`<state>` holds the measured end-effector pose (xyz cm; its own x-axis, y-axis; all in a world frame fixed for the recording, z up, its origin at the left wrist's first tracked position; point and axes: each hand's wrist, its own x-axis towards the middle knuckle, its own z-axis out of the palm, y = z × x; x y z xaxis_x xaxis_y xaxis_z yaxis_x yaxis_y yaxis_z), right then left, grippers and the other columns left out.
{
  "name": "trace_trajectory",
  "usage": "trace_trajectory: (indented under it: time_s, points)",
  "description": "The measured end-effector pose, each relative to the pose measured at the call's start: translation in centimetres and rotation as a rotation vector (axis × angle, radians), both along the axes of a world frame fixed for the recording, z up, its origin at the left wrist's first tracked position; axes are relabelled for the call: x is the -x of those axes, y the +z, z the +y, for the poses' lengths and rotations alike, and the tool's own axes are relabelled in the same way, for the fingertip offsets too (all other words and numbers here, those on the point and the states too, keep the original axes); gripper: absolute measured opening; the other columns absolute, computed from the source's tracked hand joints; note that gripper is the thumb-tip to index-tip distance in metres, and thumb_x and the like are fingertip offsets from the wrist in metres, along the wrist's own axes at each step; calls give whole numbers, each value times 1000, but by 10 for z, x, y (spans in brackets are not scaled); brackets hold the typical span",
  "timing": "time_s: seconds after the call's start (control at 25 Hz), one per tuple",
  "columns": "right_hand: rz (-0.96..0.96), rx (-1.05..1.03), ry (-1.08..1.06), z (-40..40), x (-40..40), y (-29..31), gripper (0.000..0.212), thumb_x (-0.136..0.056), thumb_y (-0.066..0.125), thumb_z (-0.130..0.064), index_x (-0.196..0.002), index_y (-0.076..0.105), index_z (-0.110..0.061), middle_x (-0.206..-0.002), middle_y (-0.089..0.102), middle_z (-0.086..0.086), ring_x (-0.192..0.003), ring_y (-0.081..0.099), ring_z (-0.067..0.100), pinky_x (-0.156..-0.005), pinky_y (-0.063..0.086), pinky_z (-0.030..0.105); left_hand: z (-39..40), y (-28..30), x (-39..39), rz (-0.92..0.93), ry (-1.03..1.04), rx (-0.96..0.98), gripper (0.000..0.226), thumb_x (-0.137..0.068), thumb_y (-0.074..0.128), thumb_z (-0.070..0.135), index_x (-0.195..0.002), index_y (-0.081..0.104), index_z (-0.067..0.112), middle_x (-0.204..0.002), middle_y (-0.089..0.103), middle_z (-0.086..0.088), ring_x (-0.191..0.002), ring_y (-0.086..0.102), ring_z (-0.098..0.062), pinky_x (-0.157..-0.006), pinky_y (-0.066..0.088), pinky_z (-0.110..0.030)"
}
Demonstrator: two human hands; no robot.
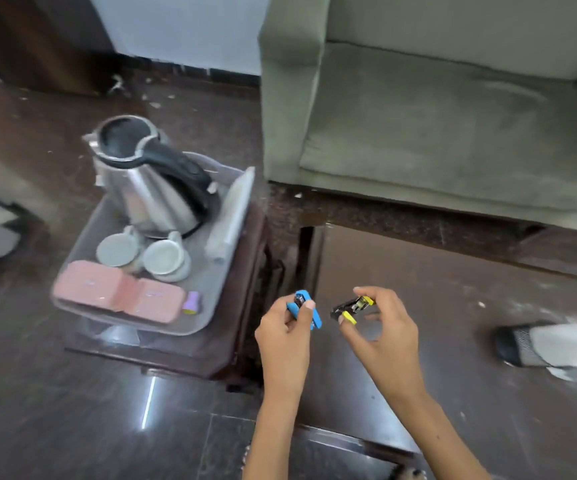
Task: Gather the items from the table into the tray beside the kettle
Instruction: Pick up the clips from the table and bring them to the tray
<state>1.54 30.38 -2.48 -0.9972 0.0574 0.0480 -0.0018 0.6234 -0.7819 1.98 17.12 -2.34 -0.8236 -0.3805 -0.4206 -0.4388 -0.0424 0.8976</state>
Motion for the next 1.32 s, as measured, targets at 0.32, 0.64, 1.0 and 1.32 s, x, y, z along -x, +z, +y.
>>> trace_trajectory:
  time_s: [0.32,0.64,1.0,1.32]
  points:
    - [60,80,243,-141,45,-1,29,-77,74,-16,-104,64,-20,-106,61,-8,-100,59,5,-81,51,21,-138,-3,3,-2,289,3,11,-88,62,19,-78,65,18,-73,66,-13,-66,56,-16,-67,49,-29]
    - [96,-193,408,-197,87,-40,19,-73,77,-23,-87,67,-16,-99,57,-4,-80,55,4,-70,47,17,-179,-15,10,-43,386,-43,10,-86,66,21,-77,66,25,-75,71,-13,-71,63,-20,-77,54,-39]
    - [24,-434,449,-221,85,-63,23,-76,74,-25,-90,63,-11,-109,49,3,-87,59,21,-58,53,38,-186,-22,15,-84,379,-56,20,-88,64,17,-73,60,29,-55,66,17,-58,58,0,-83,55,-45]
    - [-85,-643,515,-228,82,-69,25,-79,69,-23,-93,56,-7,-107,47,7,-91,52,26,-55,40,31,-185,-26,16,-86,389,-59,18,-87,65,17,-74,63,29,-67,67,-1,-69,62,-20,-83,55,-48]
